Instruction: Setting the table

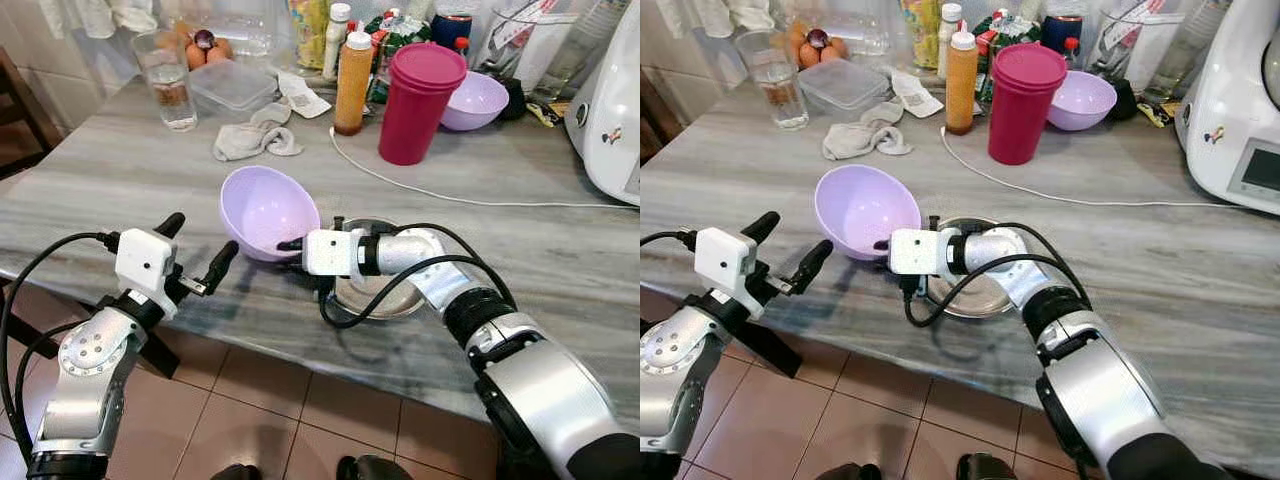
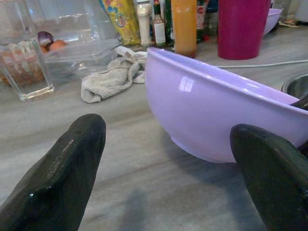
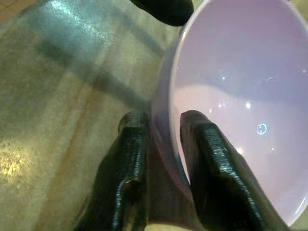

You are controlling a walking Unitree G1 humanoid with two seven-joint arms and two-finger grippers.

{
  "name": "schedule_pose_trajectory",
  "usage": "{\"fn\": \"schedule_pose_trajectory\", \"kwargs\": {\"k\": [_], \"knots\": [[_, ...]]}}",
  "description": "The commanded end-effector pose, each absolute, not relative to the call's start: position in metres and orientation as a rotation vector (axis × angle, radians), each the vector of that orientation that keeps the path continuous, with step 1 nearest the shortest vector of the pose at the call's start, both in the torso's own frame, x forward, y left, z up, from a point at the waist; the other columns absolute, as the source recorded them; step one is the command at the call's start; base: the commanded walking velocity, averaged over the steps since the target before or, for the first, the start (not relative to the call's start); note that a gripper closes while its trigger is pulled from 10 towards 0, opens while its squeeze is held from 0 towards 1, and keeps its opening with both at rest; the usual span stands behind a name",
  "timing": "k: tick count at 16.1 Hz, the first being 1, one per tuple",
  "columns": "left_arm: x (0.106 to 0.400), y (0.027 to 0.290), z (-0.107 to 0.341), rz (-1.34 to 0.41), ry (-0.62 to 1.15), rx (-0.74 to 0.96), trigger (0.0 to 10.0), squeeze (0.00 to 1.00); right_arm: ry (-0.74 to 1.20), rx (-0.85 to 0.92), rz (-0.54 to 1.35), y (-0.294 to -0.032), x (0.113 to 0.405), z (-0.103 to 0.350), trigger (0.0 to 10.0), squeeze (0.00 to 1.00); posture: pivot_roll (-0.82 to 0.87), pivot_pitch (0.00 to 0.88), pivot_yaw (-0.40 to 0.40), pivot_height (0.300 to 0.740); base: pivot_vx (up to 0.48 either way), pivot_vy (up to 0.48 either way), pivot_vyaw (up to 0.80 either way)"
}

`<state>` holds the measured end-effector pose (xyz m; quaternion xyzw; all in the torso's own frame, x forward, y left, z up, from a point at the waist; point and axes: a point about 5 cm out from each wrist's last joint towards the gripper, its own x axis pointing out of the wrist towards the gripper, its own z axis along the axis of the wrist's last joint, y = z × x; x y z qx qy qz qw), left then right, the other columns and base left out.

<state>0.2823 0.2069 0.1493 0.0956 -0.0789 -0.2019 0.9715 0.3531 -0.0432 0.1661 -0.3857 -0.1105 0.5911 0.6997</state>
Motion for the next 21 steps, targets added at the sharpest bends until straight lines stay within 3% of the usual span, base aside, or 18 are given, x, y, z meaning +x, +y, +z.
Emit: {"fn": "schedule_pose_trajectory", "kwargs": {"k": [1,7,15,21], "knots": [[0.283,0.207,0.148,-0.414,-0.149,0.193,10.0,0.0,-0.29,-0.871,1.298,-0.046,0.354,0.173,10.0,1.0,-0.09,0.15,-0.028,0.74,0.0,0.0,0.0],[0.288,0.205,0.148,-0.413,-0.147,0.191,10.0,0.0,-0.398,-0.713,1.229,-0.042,0.361,0.206,10.0,1.0,-0.1,0.138,-0.021,0.74,0.0,0.0,0.0],[0.293,0.2,0.148,-0.413,-0.158,0.181,10.0,0.0,-0.479,-0.656,1.201,-0.049,0.355,0.22,10.0,1.0,-0.12,0.122,-0.02,0.74,0.0,0.0,0.0],[0.293,0.191,0.157,-0.348,-0.23,0.132,10.0,0.0,-0.533,-0.498,0.795,-0.077,0.354,0.235,10.0,1.0,-0.15,0.11,-0.022,0.74,0.0,0.0,0.0]]}}
